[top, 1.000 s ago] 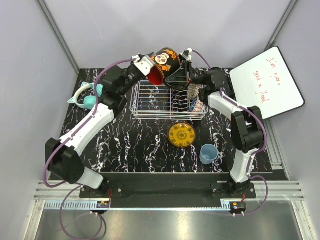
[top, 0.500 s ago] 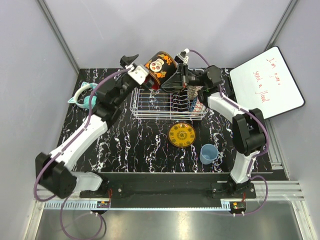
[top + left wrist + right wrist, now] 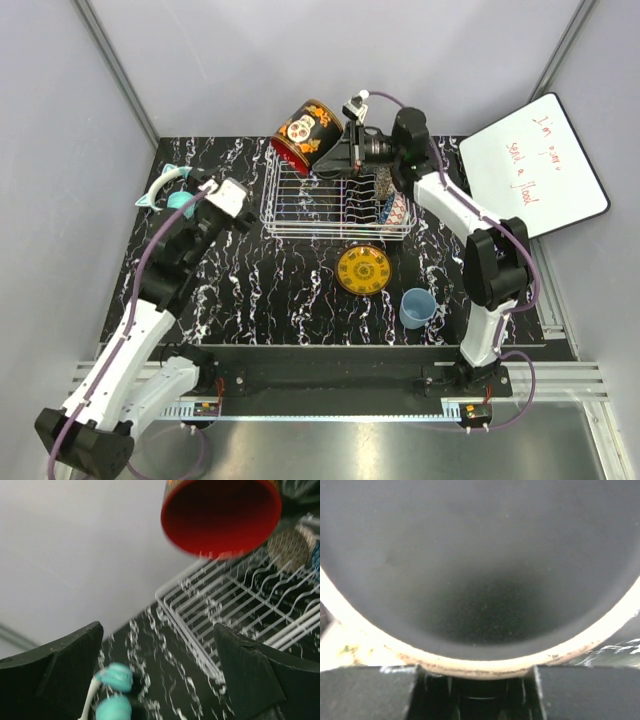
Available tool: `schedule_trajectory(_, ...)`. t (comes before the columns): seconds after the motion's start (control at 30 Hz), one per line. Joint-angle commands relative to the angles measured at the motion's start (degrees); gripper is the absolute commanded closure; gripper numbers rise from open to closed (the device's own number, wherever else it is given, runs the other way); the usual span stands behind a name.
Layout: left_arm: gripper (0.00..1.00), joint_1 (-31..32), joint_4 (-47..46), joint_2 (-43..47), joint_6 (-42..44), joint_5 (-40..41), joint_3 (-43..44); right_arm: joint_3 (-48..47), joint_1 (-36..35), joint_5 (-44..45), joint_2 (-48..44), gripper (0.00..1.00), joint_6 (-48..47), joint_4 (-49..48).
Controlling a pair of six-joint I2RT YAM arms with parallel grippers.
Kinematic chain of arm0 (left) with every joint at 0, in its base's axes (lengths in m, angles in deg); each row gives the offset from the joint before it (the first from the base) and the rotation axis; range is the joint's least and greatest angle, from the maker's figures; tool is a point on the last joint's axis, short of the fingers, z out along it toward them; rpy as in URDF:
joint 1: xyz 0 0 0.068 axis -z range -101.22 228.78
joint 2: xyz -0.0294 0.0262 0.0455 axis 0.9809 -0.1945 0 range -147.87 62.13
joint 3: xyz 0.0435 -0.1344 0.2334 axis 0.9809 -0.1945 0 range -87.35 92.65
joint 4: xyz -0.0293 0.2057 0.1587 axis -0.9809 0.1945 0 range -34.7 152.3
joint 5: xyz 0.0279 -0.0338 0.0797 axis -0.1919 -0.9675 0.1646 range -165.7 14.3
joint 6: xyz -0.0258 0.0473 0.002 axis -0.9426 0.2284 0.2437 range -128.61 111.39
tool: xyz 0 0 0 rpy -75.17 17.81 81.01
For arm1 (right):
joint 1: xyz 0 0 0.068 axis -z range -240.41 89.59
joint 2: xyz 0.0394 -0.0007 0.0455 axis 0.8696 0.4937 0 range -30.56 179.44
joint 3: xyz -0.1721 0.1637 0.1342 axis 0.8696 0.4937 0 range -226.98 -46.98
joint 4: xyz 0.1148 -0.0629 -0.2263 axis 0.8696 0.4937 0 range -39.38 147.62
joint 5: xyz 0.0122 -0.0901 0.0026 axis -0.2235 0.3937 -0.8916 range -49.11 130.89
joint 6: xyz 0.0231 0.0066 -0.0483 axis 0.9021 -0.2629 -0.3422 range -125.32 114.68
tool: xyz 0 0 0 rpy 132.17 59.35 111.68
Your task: Load the mixed dishes into the dish rack
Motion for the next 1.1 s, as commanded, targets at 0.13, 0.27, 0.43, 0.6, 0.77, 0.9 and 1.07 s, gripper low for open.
schedule_trajectory(0.13, 0.01, -15.5, 20.2, -8.9, -9.6, -3.3, 5.6, -27.3, -3.3, 28.9, 1.4, 1.0, -51.1, 58.3)
schedule_trajectory(0.27, 0.01, -16.7, 21.0, -12.9, -11.0, -4.5, 7.3, -29.9, -5.6, 39.8, 2.3, 1.0, -59.1, 62.4)
schedule_trajectory(0.43, 0.01, -23.5, 22.2, -24.7, -17.7, -9.0, 16.0, -35.9, -8.3, 48.7, 7.0, 1.0, -64.6, 68.2)
schedule_trajectory(0.6, 0.01, -25.0, 23.5, -30.3, -19.9, -10.5, 20.1, -38.4, -9.7, 55.5, 10.5, 1.0, -65.8, 68.2)
schedule_trajectory(0.77, 0.01, -25.0, 27.1, -36.4, -23.4, -15.8, 26.4, -43.8, -11.9, 61.2, 16.2, 1.0, -69.1, 69.3)
schedule_trajectory(0.9, 0.01, -24.1, 29.4, -42.6, -24.8, -14.2, 32.2, -47.2, -13.3, 64.1, 19.6, 1.0, -69.9, 69.2)
schedule_trajectory(1.07, 0.04, -22.1, 34.6, -55.4, -24.8, -14.2, 41.8, -48.7, -14.0, 67.2, 23.4, 1.0, -70.0, 67.4)
